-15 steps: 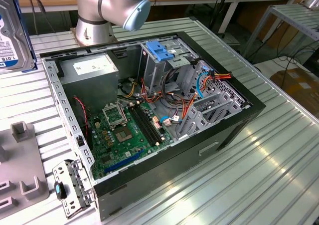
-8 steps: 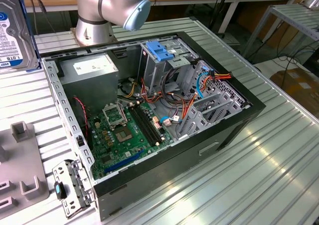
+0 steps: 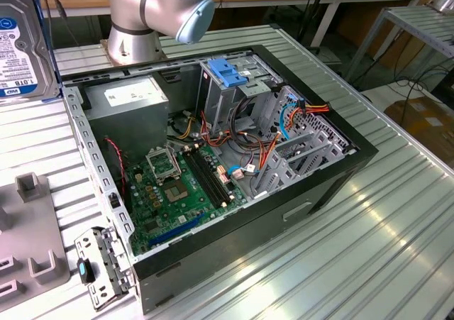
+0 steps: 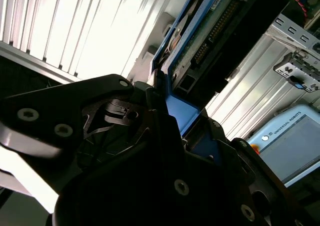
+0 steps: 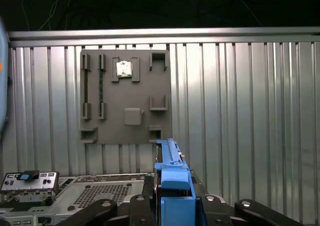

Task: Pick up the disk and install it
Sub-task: 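Pick up the disk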

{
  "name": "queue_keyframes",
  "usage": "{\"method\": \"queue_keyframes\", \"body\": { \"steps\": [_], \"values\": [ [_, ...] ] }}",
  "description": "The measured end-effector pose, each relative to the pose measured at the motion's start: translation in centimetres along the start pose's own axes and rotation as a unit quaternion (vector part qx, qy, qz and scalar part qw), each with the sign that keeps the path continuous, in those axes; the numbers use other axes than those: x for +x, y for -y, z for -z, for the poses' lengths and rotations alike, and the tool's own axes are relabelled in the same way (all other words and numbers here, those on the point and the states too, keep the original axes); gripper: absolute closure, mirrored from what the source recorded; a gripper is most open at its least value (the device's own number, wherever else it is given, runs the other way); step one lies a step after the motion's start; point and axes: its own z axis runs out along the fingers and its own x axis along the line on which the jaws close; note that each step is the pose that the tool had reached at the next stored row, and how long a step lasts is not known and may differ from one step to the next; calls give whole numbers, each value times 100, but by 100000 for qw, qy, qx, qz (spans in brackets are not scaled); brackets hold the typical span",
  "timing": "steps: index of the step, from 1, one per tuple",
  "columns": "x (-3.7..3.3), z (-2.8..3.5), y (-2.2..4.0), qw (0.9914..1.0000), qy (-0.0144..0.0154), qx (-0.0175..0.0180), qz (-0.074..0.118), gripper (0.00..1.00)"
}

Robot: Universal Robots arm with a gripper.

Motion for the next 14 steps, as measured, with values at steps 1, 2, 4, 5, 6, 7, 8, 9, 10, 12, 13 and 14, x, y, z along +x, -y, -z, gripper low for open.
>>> {"method": "queue_keyframes", "body": {
  "steps": [1,2,4,5,6,7,8,9,10,12,13,14],
  "values": [
    [2,0,6,100000,1,2,1,63],
    [3,0,10,100000,0,-1,1,63],
    [7,0,18,100000,0,1,-1,63],
    [10,0,21,100000,0,-1,-1,63],
    [12,1,24,100000,-1,-1,-2,63],
    [14,1,29,100000,-1,-1,-1,63],
    [16,1,32,100000,1,1,0,63],
    [19,1,37,100000,0,-1,0,63],
    [21,1,41,100000,1,1,1,63],
    [25,1,51,100000,2,0,0,63],
    [27,1,56,100000,0,-1,0,63],
    [29,1,61,100000,1,-2,-1,63]
  ]
}}
